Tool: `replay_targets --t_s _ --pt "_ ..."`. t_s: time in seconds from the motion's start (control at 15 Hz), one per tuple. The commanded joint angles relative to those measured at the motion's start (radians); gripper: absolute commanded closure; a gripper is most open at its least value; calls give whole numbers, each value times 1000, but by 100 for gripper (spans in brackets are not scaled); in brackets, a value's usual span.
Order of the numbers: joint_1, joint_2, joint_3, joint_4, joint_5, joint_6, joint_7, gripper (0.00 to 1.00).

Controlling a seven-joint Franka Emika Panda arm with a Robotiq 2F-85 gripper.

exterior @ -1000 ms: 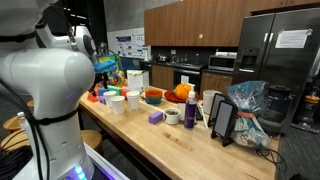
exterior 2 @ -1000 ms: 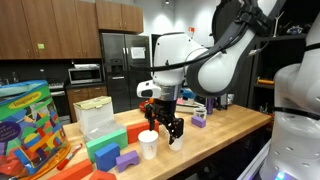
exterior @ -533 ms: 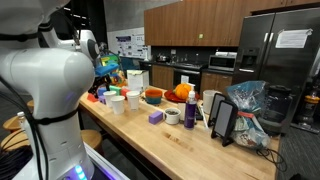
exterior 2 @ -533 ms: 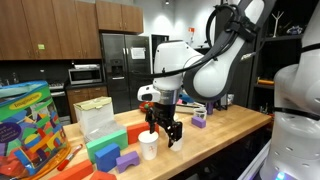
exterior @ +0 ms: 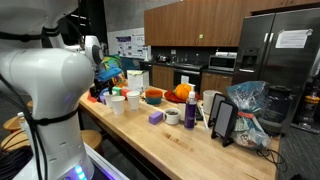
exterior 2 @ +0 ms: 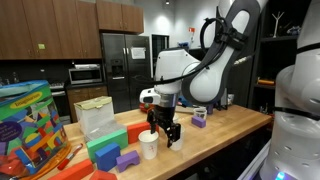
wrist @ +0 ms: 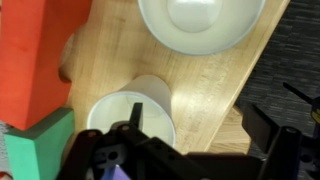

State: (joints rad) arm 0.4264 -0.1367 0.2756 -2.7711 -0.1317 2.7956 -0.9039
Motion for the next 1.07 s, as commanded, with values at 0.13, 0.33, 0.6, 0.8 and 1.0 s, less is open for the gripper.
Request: replay_targets --t_s 0.13,0.33,0.6,0.8,1.0 --pt "-111 -47 -34 -19 -137 116 67 0" --pt "-146 -52 -48 -18 -183 150 83 0" --pt "-182 -42 -46 -11 -249 174 122 0" --pt "-172 -29 -47 -7 -265 182 140 0" --pt "-141 -15 -45 -5 -246 194 128 0"
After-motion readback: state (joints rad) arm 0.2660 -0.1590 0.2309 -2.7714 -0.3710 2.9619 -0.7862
